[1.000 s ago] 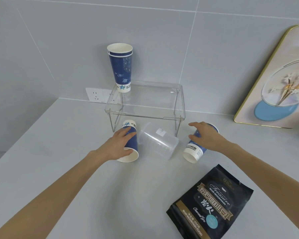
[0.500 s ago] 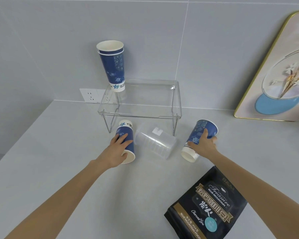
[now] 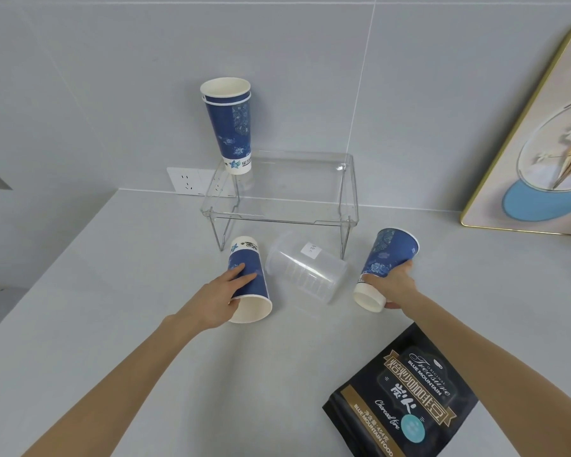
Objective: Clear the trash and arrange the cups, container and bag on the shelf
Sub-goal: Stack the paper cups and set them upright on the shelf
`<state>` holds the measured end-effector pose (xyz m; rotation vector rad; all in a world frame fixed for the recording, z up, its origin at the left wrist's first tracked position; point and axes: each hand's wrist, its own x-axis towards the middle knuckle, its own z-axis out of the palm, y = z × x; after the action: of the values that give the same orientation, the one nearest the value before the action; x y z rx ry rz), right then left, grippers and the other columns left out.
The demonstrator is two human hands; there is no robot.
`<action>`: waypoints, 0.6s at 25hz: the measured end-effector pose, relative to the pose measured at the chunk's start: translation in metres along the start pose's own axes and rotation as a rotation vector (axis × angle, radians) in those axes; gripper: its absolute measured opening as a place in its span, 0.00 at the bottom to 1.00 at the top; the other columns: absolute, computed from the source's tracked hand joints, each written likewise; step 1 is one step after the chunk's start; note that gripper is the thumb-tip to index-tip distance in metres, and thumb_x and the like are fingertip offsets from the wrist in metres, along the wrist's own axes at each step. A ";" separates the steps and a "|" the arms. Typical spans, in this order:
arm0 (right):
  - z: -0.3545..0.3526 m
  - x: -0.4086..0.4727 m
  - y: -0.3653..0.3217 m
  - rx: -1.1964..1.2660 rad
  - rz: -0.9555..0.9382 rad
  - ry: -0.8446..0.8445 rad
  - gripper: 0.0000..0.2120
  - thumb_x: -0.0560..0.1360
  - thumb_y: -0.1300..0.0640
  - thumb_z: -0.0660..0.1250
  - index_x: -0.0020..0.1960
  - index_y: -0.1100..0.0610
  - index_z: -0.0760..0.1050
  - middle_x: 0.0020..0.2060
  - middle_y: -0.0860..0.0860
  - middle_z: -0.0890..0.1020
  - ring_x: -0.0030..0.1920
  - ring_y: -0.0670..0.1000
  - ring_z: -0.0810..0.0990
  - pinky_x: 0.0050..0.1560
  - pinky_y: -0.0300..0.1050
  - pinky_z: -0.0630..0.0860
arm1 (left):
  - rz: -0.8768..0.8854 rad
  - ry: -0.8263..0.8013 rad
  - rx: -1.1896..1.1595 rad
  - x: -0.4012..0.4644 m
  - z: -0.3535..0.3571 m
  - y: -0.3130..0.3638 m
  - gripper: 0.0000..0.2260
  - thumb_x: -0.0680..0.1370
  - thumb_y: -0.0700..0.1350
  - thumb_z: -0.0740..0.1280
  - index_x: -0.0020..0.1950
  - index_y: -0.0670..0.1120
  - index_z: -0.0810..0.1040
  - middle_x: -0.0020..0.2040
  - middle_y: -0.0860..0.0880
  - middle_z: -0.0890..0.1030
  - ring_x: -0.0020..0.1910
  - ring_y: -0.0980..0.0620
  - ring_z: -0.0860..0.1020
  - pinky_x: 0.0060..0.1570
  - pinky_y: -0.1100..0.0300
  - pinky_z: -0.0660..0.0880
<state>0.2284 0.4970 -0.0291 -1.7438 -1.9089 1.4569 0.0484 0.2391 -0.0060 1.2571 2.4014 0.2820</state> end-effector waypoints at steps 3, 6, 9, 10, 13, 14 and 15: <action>-0.002 -0.007 0.003 -0.071 -0.068 0.029 0.37 0.68 0.53 0.72 0.67 0.61 0.53 0.62 0.62 0.69 0.60 0.62 0.72 0.56 0.56 0.74 | -0.021 -0.026 0.023 -0.006 -0.003 0.002 0.25 0.77 0.41 0.57 0.72 0.55 0.54 0.76 0.51 0.52 0.68 0.44 0.66 0.64 0.55 0.65; -0.007 -0.015 0.003 -0.149 -0.183 0.073 0.36 0.68 0.55 0.72 0.66 0.63 0.55 0.62 0.62 0.68 0.60 0.61 0.71 0.57 0.53 0.72 | -0.019 -0.010 0.029 -0.011 -0.006 0.004 0.25 0.77 0.44 0.58 0.72 0.56 0.54 0.76 0.51 0.54 0.67 0.45 0.68 0.63 0.54 0.66; -0.017 -0.023 -0.005 -0.155 -0.288 0.100 0.38 0.67 0.56 0.73 0.67 0.63 0.54 0.62 0.62 0.67 0.58 0.60 0.71 0.56 0.53 0.73 | -0.042 0.034 -0.012 -0.016 -0.015 0.003 0.23 0.78 0.46 0.58 0.71 0.56 0.56 0.75 0.51 0.57 0.60 0.45 0.75 0.60 0.53 0.70; -0.020 -0.026 -0.010 -0.155 -0.328 0.107 0.38 0.67 0.57 0.73 0.68 0.62 0.54 0.62 0.62 0.67 0.58 0.59 0.71 0.56 0.53 0.73 | -0.059 0.059 -0.055 -0.018 -0.019 0.002 0.22 0.78 0.47 0.57 0.71 0.56 0.58 0.74 0.51 0.60 0.55 0.44 0.78 0.56 0.53 0.73; -0.024 -0.040 -0.026 -0.131 -0.468 0.119 0.40 0.66 0.57 0.74 0.69 0.61 0.53 0.63 0.60 0.66 0.61 0.58 0.71 0.60 0.53 0.72 | -0.075 0.157 -0.279 -0.027 -0.033 0.000 0.16 0.78 0.48 0.56 0.66 0.57 0.66 0.59 0.48 0.75 0.34 0.50 0.82 0.31 0.64 0.79; -0.024 -0.046 -0.031 -0.111 -0.512 0.120 0.41 0.66 0.58 0.74 0.70 0.61 0.53 0.64 0.59 0.66 0.62 0.58 0.70 0.61 0.53 0.71 | -0.079 0.178 -0.330 -0.028 -0.038 0.000 0.15 0.78 0.48 0.55 0.64 0.58 0.68 0.54 0.48 0.76 0.29 0.52 0.82 0.26 0.66 0.77; -0.024 -0.052 -0.037 -0.085 -0.551 0.121 0.41 0.66 0.58 0.74 0.70 0.60 0.53 0.64 0.59 0.66 0.62 0.57 0.70 0.62 0.52 0.70 | -0.093 0.190 -0.379 -0.030 -0.042 0.000 0.14 0.79 0.48 0.55 0.63 0.57 0.69 0.51 0.48 0.76 0.26 0.54 0.81 0.24 0.67 0.77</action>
<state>0.2359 0.4725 0.0338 -1.1559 -2.1719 1.0566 0.0449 0.2154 0.0395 0.9800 2.3995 0.8172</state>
